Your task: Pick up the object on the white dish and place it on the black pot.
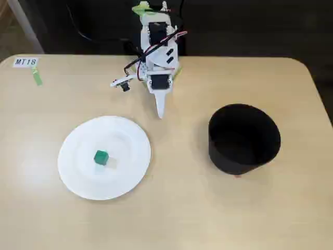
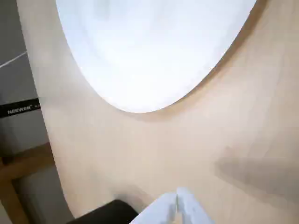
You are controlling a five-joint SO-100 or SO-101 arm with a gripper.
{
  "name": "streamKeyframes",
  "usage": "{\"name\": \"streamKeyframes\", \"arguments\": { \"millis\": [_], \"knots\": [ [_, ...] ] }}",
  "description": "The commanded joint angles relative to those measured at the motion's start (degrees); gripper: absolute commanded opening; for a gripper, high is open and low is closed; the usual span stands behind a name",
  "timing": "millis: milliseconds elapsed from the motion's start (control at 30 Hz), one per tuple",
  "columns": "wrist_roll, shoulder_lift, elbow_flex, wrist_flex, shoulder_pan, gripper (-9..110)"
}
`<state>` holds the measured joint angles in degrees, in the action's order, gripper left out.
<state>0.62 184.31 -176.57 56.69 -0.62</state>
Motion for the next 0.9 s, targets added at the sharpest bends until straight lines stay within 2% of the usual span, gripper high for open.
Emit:
{"name": "streamKeyframes", "arguments": {
  "millis": [0, 433, 533, 633, 700, 867],
  "knots": [
    [0.62, 6.5, -0.53, -0.7, 0.18, 0],
    [0.09, 6.5, -0.62, -0.88, 0.79, 0],
    [-0.18, 6.5, -0.7, -1.23, 1.67, 6],
    [0.79, 6.5, -0.97, -2.46, 3.16, 1],
    [5.1, 6.5, 2.55, -2.11, -0.18, 0],
    [1.85, 1.49, 17.23, 0.7, 0.26, 0]
  ]
}}
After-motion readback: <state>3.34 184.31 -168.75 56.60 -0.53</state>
